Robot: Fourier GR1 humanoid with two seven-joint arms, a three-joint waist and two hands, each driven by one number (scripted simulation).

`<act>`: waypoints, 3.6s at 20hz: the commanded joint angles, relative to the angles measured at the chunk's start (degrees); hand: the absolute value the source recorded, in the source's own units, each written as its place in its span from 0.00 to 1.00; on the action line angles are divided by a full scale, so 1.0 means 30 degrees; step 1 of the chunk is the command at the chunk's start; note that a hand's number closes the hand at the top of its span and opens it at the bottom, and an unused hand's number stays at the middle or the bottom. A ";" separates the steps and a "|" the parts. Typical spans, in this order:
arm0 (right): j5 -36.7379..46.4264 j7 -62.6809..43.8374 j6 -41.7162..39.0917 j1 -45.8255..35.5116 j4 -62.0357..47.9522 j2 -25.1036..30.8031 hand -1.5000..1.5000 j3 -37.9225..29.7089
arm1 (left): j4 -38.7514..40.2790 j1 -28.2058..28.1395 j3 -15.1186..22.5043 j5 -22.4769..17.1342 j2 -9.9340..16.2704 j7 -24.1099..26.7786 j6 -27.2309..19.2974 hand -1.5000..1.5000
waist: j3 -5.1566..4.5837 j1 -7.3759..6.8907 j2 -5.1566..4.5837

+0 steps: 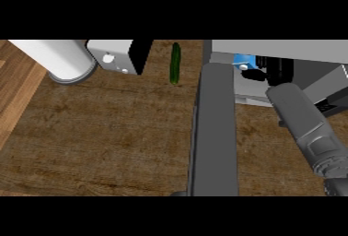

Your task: Pick up the milk, place it into the microwave and close the microwave

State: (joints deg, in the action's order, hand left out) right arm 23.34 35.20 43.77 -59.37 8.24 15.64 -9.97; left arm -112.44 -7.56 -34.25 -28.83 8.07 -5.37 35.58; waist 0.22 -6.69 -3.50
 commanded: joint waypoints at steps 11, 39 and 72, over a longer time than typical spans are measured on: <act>0.1322 -0.1415 0.1514 -0.0168 -0.1172 0.0779 0.00 0.0876 | 0.0623 0.0698 0.0184 0.1554 0.0452 0.0314 -0.0004 0.00 | 0.0058 -0.0362 -0.0043; -0.4281 0.5375 -0.9619 0.3014 -0.0177 -0.1599 0.00 -0.4102 | 0.1248 0.0749 0.4954 0.3460 -0.1660 0.1498 0.2789 1.00 | -0.0017 0.1372 0.0763; -0.6388 0.3845 -1.6498 2.0372 1.7354 -0.3949 0.00 -0.0194 | 0.6405 0.6607 1.6374 1.0009 -0.2689 0.1340 -0.3033 1.00 | -0.0108 0.2824 0.1212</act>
State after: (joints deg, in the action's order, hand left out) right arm 4.57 49.44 -4.84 -4.86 51.39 4.07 -12.36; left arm -100.88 7.58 11.30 -1.55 0.02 -3.88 27.97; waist -0.12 2.06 0.33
